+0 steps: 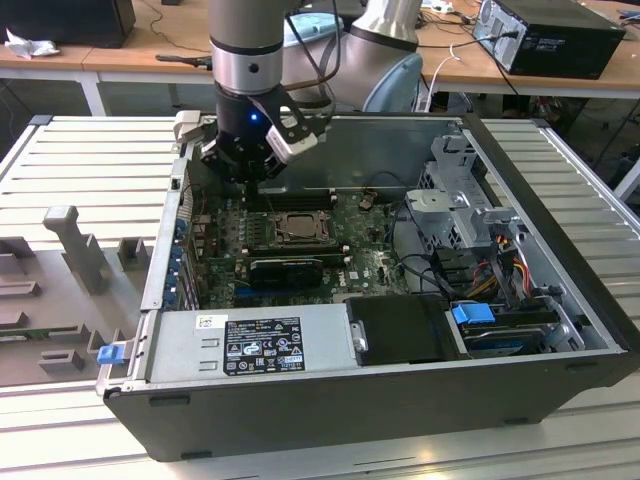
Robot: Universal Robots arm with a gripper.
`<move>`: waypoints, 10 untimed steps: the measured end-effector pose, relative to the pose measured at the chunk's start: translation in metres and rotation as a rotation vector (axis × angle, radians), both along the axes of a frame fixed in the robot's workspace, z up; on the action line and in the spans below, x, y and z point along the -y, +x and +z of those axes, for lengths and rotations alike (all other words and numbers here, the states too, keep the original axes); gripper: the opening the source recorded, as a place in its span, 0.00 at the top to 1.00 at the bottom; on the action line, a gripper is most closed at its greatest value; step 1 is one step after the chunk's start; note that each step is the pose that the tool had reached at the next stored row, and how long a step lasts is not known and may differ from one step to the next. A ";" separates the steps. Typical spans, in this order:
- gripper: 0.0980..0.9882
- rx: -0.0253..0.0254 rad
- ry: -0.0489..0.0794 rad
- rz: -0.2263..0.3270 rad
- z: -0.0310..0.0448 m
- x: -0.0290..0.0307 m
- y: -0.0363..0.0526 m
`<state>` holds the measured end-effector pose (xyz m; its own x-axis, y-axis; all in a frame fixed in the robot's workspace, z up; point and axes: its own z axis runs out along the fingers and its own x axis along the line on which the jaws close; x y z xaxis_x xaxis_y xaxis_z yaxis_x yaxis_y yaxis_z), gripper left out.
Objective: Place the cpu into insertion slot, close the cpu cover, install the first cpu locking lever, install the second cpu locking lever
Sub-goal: 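Install the first cpu locking lever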
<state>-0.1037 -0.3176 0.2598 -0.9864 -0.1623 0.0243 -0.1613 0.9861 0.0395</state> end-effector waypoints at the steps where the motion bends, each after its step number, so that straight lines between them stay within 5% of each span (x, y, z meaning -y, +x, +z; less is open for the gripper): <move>1: 0.99 -0.0001 0.000 0.000 -0.0009 -0.0035 0.0000; 6: 0.99 0.0000 0.002 0.000 -0.0024 -0.0259 0.0000; 10: 0.99 0.0000 0.002 -0.001 -0.0024 -0.0278 0.0011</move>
